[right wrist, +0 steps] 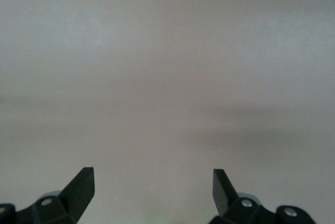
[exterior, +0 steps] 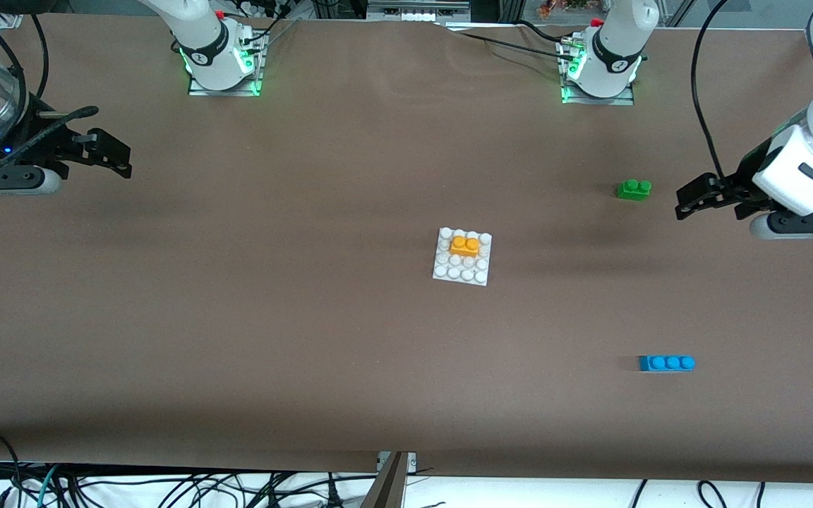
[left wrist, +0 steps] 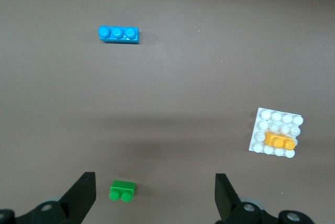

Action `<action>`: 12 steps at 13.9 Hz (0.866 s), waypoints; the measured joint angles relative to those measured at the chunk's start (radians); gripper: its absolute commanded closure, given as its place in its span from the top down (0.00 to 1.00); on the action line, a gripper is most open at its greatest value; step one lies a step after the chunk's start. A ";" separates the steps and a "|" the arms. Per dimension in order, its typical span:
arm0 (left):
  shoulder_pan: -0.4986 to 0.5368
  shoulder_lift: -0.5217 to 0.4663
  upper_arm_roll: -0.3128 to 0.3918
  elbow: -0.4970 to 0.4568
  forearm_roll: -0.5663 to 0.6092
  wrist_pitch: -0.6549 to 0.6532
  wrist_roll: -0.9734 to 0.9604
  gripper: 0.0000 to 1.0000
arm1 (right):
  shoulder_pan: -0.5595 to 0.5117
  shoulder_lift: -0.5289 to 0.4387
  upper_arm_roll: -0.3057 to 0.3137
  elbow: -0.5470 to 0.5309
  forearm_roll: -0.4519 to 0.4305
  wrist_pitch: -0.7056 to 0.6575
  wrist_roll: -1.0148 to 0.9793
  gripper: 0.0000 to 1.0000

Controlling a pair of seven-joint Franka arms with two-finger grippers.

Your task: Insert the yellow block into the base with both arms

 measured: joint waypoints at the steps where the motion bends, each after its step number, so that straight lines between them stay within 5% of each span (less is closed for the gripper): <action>1: 0.000 -0.026 0.005 -0.044 0.000 0.032 0.001 1.00 | 0.000 0.000 0.000 0.000 0.000 0.001 0.000 1.00; 6: 0.001 -0.085 0.008 -0.137 0.016 0.055 0.002 1.00 | 0.000 0.000 0.000 0.000 0.000 0.001 0.000 1.00; 12: 0.105 -0.085 -0.094 -0.139 0.017 0.035 0.002 1.00 | 0.000 0.000 0.000 0.000 0.000 0.002 0.000 1.00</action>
